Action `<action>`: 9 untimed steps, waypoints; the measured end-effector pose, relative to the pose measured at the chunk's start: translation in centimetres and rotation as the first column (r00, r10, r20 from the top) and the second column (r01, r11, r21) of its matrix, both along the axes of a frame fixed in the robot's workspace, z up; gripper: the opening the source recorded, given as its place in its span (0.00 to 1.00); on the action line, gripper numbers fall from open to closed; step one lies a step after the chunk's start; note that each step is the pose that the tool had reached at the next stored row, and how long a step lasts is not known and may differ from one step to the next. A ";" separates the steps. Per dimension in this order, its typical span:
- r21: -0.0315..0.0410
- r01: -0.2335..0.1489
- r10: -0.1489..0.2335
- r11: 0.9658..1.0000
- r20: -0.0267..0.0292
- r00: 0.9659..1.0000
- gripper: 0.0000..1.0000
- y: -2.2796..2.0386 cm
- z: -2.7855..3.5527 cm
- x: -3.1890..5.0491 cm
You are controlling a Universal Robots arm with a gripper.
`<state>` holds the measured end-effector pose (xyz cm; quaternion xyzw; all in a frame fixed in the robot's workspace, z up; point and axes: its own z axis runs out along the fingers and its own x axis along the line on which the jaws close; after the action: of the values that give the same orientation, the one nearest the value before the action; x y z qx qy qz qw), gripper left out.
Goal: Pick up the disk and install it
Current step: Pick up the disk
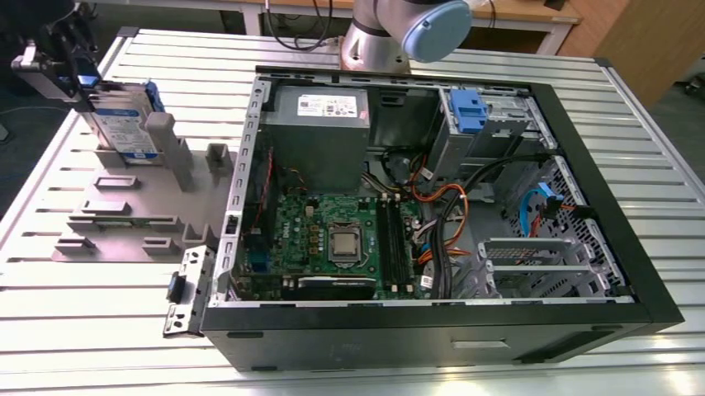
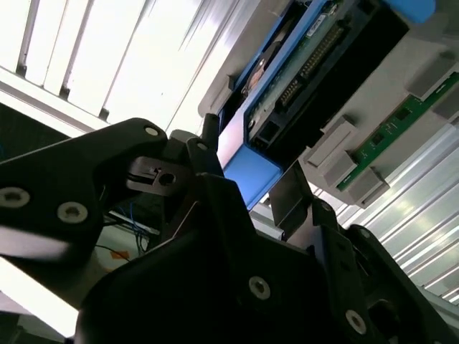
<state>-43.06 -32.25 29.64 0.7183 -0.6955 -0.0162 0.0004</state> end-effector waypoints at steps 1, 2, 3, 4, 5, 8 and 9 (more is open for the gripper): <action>0.000 0.000 0.000 1.000 0.000 1.000 0.54 -0.01 -0.05 -0.07; 0.000 0.000 0.000 1.000 0.000 1.000 0.54 -0.01 -0.11 -0.14; 0.000 0.000 0.000 1.000 0.000 1.000 0.54 -0.01 -0.20 -0.14; 0.000 0.000 0.000 1.000 0.000 1.000 0.54 -0.01 -0.25 -0.15; 0.000 0.000 0.000 1.000 0.000 1.000 0.53 -0.01 -0.29 -0.16; 0.000 0.001 -0.001 1.000 0.000 1.000 0.46 0.00 -0.44 -0.16; 0.000 0.001 -0.001 1.000 0.000 1.000 0.46 0.00 -0.50 -0.16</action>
<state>-43.23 -32.25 29.14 0.7180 -0.6959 -0.0162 0.0003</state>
